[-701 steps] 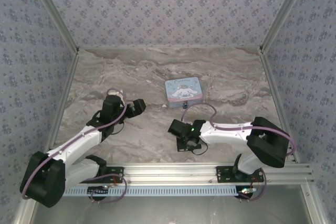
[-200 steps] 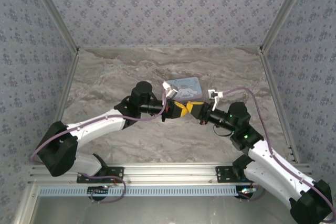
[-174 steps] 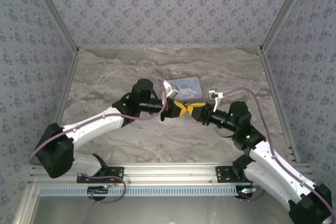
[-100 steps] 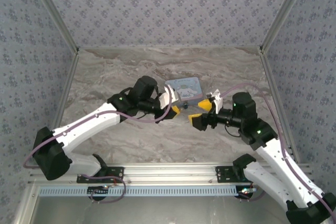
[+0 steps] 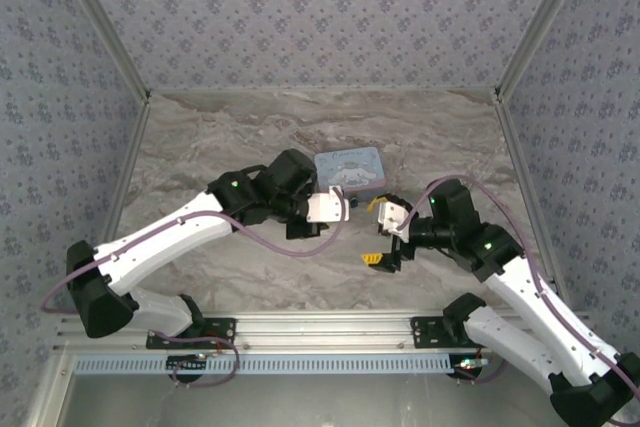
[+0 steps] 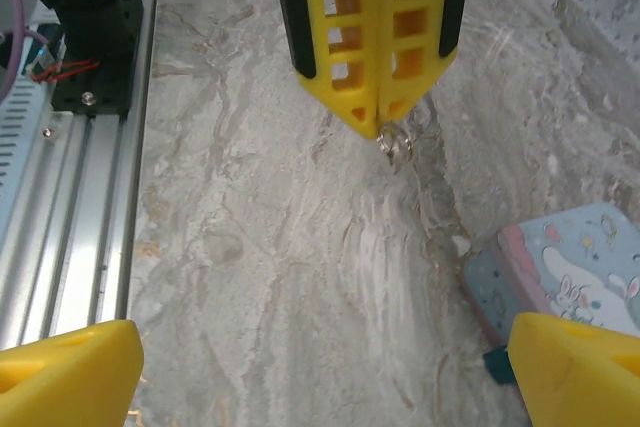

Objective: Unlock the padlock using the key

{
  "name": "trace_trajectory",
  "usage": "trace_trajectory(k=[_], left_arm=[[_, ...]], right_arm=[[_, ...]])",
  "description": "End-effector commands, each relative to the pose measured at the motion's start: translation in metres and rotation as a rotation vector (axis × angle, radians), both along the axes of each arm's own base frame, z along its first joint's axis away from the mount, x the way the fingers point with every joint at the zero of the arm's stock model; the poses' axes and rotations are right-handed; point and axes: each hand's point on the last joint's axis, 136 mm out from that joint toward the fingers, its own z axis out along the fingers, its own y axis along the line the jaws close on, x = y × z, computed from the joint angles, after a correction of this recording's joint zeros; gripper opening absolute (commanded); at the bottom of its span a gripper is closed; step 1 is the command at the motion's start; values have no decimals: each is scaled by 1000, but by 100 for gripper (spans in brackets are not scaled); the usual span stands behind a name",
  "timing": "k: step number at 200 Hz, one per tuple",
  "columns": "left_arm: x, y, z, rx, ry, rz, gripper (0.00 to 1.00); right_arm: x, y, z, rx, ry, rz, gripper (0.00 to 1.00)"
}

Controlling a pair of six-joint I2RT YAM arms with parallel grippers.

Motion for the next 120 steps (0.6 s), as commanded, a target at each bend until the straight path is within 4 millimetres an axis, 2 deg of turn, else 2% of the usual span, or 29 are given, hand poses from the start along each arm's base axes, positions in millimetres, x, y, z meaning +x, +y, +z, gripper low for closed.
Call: trace_trajectory(k=[1, 28, 59, 100, 120], left_arm=[[4, 23, -15, 213, -75, -27, 0], [8, 32, -26, 323, -129, -37, 0], [4, 21, -17, 259, -152, -60, 0], [-1, 13, -7, 204, -180, -97, 0], [-2, 12, -7, 204, -186, -111, 0]], right_arm=[[0, 8, -6, 45, -73, 54, 97], [3, 13, -20, 100, -59, 52, 98], [5, 23, -4, 257, -37, 64, 98], [6, 37, -18, 305, 71, 92, 94], [5, 43, -16, 324, 72, 115, 94]])
